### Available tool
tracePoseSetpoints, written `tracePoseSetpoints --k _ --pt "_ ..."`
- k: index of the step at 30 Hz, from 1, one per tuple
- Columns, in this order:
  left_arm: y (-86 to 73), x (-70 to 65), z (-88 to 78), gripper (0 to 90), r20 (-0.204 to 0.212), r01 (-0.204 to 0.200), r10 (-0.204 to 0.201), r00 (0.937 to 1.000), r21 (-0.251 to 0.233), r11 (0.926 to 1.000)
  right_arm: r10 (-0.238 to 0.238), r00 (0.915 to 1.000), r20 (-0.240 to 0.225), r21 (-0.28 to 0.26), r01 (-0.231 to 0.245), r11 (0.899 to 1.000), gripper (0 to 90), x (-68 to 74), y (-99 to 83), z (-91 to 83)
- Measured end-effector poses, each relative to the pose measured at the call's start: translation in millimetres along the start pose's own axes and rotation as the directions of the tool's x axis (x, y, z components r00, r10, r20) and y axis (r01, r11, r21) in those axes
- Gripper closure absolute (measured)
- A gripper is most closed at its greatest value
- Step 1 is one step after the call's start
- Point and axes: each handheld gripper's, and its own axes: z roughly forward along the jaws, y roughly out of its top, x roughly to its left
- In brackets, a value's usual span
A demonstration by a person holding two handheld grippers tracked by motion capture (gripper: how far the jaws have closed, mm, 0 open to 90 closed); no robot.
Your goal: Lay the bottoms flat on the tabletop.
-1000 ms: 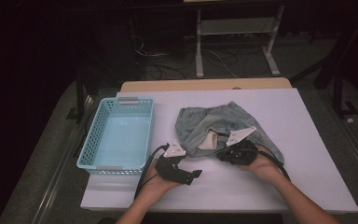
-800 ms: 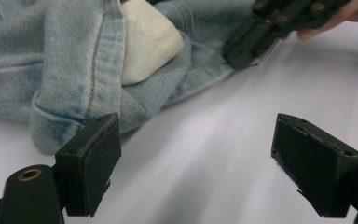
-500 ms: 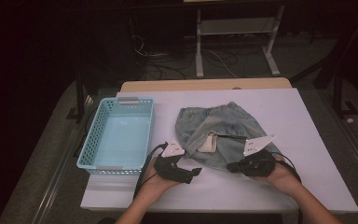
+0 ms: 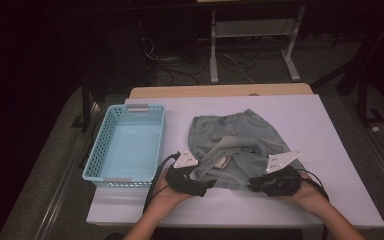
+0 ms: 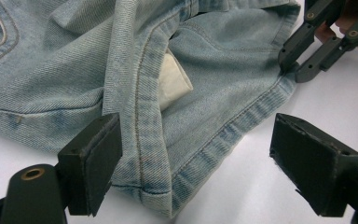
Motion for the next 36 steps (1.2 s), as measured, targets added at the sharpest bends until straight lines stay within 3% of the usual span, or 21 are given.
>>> tracePoseSetpoints --k 8,12,14,16,18,23,29,36 --pt "1.0 -0.4 -0.8 17.3 0.009 0.008 -0.008 0.9999 -0.009 0.9999 -0.030 0.9991 -0.031 -0.057 0.028 0.998 66.3 15.5 20.0 7.3" --pt "0.0 0.4 0.3 17.1 0.017 0.009 -0.009 0.9998 0.008 0.9999 -0.073 0.9968 -0.031 -0.005 0.073 0.997 66.3 16.4 27.1 27.0" --pt "-0.9 1.0 0.7 17.0 0.020 0.008 -0.008 0.9998 0.016 0.9998 -0.084 0.9965 -0.008 0.027 0.084 0.996 64.5 13.0 26.6 35.4" --pt "-1.3 1.3 1.0 17.0 0.024 0.009 -0.009 0.9997 0.021 0.9997 -0.085 0.9960 0.028 0.052 0.084 0.995 62.9 9.2 24.7 40.2" --pt "-1.5 1.1 1.2 17.3 0.030 0.004 -0.005 0.9995 0.026 0.9996 -0.080 0.9964 0.028 0.073 0.078 0.994 62.9 6.0 21.9 43.5" --pt "-1.5 -5.5 6.1 28.5 0.093 -0.030 0.025 0.9953 0.049 0.9983 -0.083 0.9962 0.026 0.086 0.080 0.993 63.0 5.6 19.7 44.7" --pt "-2.9 -11.6 28.8 42.2 0.114 -0.121 0.106 0.9878 0.134 0.9835 -0.079 0.9967 0.021 0.087 0.077 0.993 63.8 4.8 18.6 45.9" --pt "-4.2 -10.2 43.5 53.5 0.077 -0.167 0.155 0.9850 0.193 0.9669 -0.066 0.9975 0.024 0.082 0.064 0.995 67.1 4.3 17.9 45.7"
